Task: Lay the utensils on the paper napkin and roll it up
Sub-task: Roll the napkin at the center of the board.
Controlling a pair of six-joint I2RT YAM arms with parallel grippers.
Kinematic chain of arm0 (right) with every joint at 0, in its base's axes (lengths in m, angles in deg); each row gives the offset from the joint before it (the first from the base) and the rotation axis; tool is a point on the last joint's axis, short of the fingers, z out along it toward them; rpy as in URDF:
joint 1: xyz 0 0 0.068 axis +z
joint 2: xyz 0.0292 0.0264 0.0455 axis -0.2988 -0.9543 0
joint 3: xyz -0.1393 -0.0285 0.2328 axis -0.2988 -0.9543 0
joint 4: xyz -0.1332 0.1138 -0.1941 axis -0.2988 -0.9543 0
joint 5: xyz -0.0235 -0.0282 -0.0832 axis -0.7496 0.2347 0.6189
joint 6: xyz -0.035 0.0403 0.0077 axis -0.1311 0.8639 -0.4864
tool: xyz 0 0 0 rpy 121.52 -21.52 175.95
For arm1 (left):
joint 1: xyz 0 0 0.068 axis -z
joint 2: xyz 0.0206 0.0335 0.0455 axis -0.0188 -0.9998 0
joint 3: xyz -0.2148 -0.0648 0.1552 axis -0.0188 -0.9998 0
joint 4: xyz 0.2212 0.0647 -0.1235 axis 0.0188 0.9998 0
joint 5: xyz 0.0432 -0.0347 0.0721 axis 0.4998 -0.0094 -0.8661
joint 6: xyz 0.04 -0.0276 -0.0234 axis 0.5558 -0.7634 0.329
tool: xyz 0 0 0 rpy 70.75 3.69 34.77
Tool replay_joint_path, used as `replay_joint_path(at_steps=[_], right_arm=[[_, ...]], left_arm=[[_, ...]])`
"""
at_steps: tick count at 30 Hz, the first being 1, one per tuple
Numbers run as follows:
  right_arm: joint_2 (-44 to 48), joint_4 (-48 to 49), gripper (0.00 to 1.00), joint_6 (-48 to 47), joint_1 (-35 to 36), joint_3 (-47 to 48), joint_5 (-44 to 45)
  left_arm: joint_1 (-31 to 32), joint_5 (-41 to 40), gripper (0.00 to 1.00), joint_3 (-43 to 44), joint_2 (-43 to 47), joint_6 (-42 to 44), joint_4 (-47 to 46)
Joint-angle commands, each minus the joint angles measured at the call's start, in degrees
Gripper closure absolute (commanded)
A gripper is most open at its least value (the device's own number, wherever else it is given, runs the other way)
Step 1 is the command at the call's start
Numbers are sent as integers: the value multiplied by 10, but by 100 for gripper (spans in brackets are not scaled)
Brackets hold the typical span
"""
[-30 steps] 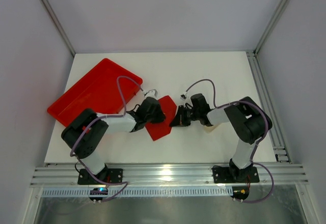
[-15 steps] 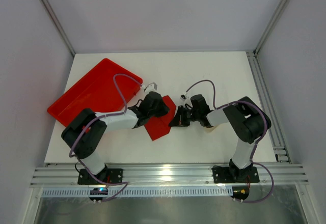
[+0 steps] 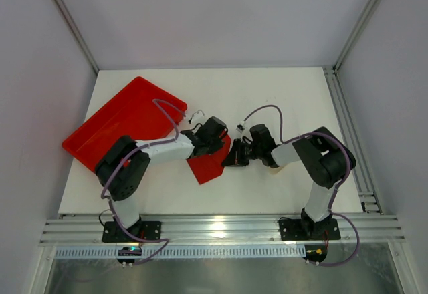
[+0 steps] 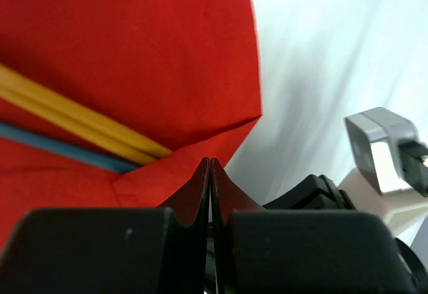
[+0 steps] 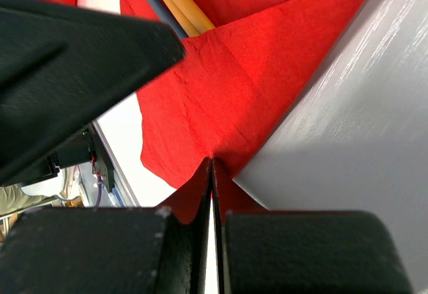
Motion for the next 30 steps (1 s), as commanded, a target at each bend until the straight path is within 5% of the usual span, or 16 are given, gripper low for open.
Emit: replay_joint_path(at_steps=[1, 12, 21, 30], right_arm=[[-8, -8, 96, -14, 5, -8, 34], [-5, -10, 96, -16, 5, -10, 35], [-6, -15, 96, -21, 5, -7, 35], [-4, -36, 96, -35, 5, 3, 41]], left_arm=[[3, -26, 100, 14, -9, -55, 52], [4, -12, 100, 7, -29, -69, 39], [10, -63, 100, -83, 75, 35, -53], [16, -30, 100, -153, 125, 109, -96]])
